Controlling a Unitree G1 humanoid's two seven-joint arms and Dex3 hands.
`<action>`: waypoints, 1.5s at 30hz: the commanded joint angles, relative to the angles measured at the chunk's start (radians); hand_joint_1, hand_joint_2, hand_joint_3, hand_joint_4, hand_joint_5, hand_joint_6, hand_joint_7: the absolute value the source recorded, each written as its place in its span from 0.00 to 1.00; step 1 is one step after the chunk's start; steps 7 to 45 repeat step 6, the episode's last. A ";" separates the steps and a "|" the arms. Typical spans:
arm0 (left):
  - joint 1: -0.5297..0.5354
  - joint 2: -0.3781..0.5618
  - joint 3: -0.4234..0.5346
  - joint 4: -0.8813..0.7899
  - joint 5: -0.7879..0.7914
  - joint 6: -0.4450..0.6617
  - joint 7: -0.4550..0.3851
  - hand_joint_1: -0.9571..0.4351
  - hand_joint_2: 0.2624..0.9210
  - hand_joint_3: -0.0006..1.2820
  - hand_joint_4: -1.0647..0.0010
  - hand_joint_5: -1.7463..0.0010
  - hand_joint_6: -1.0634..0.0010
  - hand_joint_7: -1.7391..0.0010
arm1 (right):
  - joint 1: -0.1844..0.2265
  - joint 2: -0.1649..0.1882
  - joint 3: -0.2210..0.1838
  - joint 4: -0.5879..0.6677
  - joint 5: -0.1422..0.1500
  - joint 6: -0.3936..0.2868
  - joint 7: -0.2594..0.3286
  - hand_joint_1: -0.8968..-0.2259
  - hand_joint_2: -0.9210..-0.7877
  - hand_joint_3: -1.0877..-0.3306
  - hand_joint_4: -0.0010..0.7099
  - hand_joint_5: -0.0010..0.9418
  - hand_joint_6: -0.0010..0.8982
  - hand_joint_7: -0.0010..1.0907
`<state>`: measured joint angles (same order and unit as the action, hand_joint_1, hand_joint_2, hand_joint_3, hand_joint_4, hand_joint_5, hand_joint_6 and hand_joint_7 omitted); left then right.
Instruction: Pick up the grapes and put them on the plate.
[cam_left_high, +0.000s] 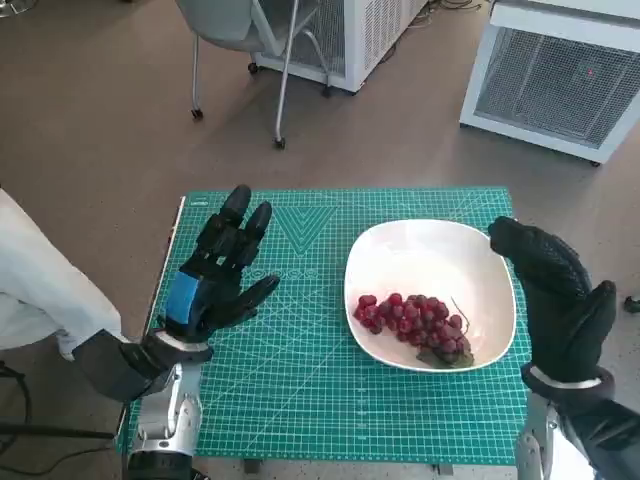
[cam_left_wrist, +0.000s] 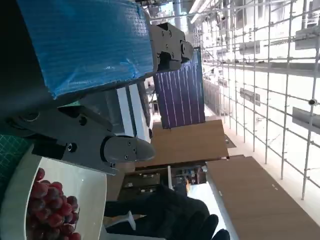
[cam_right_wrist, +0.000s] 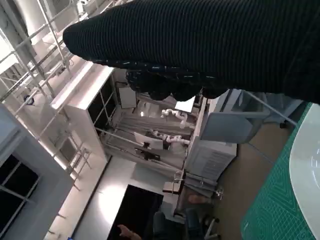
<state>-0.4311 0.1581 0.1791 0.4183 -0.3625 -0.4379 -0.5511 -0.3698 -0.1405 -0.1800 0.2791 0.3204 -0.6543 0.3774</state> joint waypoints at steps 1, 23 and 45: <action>0.004 0.014 -0.001 -0.006 0.007 0.009 -0.006 0.69 1.00 0.18 0.82 0.99 0.81 0.98 | 0.011 -0.002 -0.003 0.008 0.008 0.012 0.007 0.58 0.00 0.70 0.66 0.00 0.18 0.56; 0.006 0.022 -0.005 -0.013 0.012 0.015 -0.005 0.68 1.00 0.17 0.80 0.99 0.80 0.98 | 0.012 -0.002 -0.004 0.008 0.011 0.013 0.010 0.59 0.00 0.70 0.66 0.00 0.18 0.56; 0.006 0.022 -0.005 -0.013 0.012 0.015 -0.005 0.68 1.00 0.17 0.80 0.99 0.80 0.98 | 0.012 -0.002 -0.004 0.008 0.011 0.013 0.010 0.59 0.00 0.70 0.66 0.00 0.18 0.56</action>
